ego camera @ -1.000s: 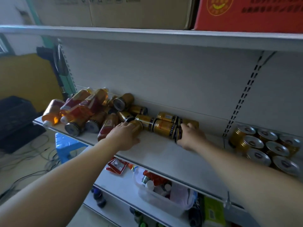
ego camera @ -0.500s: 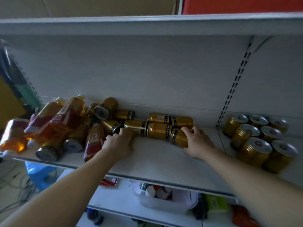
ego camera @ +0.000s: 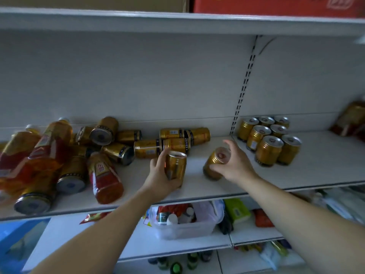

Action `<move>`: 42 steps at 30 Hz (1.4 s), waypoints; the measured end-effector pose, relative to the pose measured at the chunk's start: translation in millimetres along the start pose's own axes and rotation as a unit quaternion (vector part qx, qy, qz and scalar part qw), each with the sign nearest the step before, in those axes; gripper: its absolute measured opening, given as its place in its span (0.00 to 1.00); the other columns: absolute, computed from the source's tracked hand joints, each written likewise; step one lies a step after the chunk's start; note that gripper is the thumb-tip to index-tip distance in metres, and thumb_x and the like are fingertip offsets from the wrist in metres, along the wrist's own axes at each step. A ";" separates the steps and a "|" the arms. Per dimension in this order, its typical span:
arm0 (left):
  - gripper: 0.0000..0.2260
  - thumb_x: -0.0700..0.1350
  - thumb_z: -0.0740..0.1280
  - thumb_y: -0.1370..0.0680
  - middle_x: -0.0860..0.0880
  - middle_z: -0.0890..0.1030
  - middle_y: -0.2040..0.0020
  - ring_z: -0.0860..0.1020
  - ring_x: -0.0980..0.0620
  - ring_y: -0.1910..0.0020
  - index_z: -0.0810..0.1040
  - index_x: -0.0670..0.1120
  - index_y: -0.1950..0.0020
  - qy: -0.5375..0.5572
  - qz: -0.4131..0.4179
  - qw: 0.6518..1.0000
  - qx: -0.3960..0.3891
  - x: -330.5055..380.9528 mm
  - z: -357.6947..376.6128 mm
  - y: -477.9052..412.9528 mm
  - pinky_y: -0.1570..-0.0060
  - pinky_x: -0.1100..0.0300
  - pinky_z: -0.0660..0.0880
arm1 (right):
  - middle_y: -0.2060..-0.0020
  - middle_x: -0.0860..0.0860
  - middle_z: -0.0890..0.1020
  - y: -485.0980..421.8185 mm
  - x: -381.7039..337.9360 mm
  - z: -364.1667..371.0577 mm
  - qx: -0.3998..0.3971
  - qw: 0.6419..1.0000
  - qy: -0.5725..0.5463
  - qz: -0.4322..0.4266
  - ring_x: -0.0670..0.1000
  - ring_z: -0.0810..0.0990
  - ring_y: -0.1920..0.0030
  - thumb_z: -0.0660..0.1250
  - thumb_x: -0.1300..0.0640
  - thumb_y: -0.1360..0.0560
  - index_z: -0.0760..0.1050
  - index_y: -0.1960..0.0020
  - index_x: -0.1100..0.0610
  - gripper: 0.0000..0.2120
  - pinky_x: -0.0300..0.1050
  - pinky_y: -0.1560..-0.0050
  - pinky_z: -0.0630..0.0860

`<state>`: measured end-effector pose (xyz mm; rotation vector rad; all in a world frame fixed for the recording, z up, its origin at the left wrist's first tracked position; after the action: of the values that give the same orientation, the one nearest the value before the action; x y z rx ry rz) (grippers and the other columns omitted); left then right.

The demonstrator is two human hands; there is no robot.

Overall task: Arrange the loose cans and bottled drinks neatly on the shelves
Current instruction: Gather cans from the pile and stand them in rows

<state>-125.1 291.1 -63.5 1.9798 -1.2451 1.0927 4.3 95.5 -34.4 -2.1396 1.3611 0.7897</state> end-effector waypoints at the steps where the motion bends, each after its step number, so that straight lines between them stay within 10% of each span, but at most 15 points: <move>1: 0.43 0.37 0.75 0.32 0.51 0.58 0.39 0.67 0.52 0.45 0.54 0.56 0.25 0.015 0.008 1.000 0.010 -1.9 3.5 2.8 0.48 0.61 0.68 | 0.32 0.55 0.69 4.1 0.3 -0.6 -0.001 1.000 0.001 0.001 0.56 0.68 0.33 0.79 0.50 0.35 0.60 0.26 0.49 0.44 0.46 0.36 0.67; 8: 0.46 0.39 0.78 0.37 0.53 0.65 0.36 0.67 0.54 0.38 0.55 0.53 0.27 0.060 0.021 0.997 0.046 -20.5 13.7 7.6 0.38 0.55 0.69 | 0.34 0.52 0.72 22.0 15.1 12.9 0.001 0.998 -0.059 0.027 0.54 0.71 0.34 0.78 0.51 0.33 0.60 0.27 0.49 0.41 0.40 0.41 0.65; 18: 0.37 0.40 0.77 0.35 0.56 0.74 0.46 0.74 0.55 0.47 0.61 0.55 0.33 0.072 0.031 0.997 -0.011 13.8 55.7 1.3 0.55 0.65 0.71 | 0.39 0.48 0.74 46.2 39.9 -27.3 0.068 0.986 -0.111 0.101 0.51 0.73 0.38 0.78 0.52 0.33 0.62 0.29 0.49 0.38 0.44 0.40 0.68; 22: 0.35 0.41 0.78 0.36 0.54 0.76 0.45 0.76 0.51 0.46 0.62 0.60 0.39 0.069 0.049 0.995 -0.045 39.0 98.8 0.9 0.46 0.52 0.76 | 0.43 0.44 0.75 57.9 70.0 -70.8 0.112 0.980 -0.123 0.106 0.47 0.73 0.43 0.78 0.49 0.33 0.65 0.32 0.47 0.34 0.43 0.44 0.68; 28: 0.35 0.45 0.78 0.36 0.54 0.76 0.46 0.75 0.52 0.47 0.62 0.58 0.37 0.050 0.067 0.994 -0.066 87.9 168.9 -1.6 0.50 0.58 0.72 | 0.47 0.44 0.75 58.1 130.8 -127.5 0.158 0.973 -0.111 0.130 0.47 0.73 0.46 0.77 0.49 0.32 0.66 0.33 0.49 0.32 0.41 0.46 0.67; 35: 0.35 0.43 0.77 0.34 0.59 0.74 0.46 0.74 0.57 0.48 0.60 0.61 0.36 0.064 0.068 0.995 -0.037 146.1 257.6 -10.8 0.54 0.66 0.71 | 0.45 0.45 0.76 23.7 207.6 -183.6 0.118 0.981 -0.115 0.100 0.49 0.74 0.43 0.77 0.51 0.32 0.65 0.32 0.49 0.33 0.41 0.46 0.67; 42: 0.39 0.43 0.77 0.34 0.52 0.69 0.36 0.71 0.53 0.39 0.61 0.55 0.29 0.058 0.013 0.996 0.060 161.2 300.8 -19.2 0.38 0.52 0.72 | 0.40 0.49 0.76 -10.4 256.8 -203.2 0.050 0.988 -0.128 0.072 0.52 0.74 0.38 0.77 0.51 0.32 0.63 0.30 0.49 0.36 0.41 0.42 0.68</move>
<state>34.2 -10.8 -81.4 1.9601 -1.1724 1.3043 143.9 -199.3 -64.9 -1.8075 1.3984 0.9917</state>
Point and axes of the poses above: each hand's wrist, its own y-axis away from the middle knuckle, its own z-axis out of the palm, x = y × z, the point moved 6 cm from there along -y, towards the middle knuckle
